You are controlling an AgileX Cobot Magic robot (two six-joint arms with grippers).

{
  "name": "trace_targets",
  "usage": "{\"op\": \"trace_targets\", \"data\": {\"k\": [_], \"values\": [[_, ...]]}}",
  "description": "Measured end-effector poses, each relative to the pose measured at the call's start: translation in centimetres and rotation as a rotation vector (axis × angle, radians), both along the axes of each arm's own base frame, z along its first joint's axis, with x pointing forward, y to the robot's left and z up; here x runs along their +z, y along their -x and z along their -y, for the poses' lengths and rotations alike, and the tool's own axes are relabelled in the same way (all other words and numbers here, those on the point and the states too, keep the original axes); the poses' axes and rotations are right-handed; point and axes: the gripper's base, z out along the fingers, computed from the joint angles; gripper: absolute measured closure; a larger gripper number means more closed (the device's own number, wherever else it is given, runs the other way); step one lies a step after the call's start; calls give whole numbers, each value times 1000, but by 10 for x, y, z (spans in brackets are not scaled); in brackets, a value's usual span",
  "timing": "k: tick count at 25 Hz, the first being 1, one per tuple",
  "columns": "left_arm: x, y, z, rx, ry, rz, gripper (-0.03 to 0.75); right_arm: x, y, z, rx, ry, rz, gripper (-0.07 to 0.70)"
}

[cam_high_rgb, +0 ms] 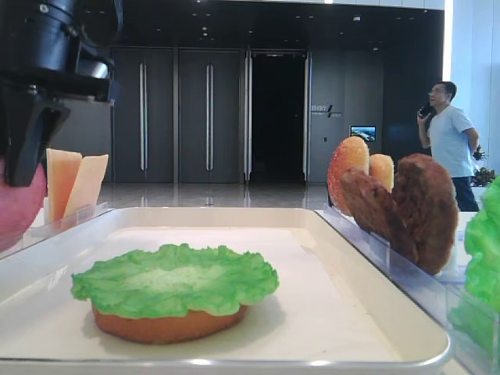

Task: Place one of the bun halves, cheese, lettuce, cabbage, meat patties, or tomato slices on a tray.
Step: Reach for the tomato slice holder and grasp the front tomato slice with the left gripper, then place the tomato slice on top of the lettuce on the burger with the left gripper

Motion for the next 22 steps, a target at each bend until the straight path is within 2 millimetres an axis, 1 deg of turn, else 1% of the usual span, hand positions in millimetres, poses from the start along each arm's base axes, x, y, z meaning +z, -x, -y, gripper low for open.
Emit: {"op": "trace_targets", "data": {"k": [3, 8, 12, 14, 17, 20, 22], "values": [[21, 6, 0, 5, 52, 40, 654, 0, 0, 0, 0, 0, 0, 112], [62, 24, 3, -14, 211, 94, 654, 0, 0, 0, 0, 0, 0, 112], [87, 38, 9, -65, 366, 123, 654, 0, 0, 0, 0, 1, 0, 112], [93, 45, 16, -107, 475, 142, 654, 0, 0, 0, 0, 1, 0, 112], [87, 56, 27, -176, 661, 139, 654, 0, 0, 0, 0, 1, 0, 112], [65, 69, 38, -246, 856, 110, 654, 0, 0, 0, 0, 1, 0, 112], [54, 76, 43, -284, 978, 121, 654, 0, 0, 0, 0, 1, 0, 112]]}}
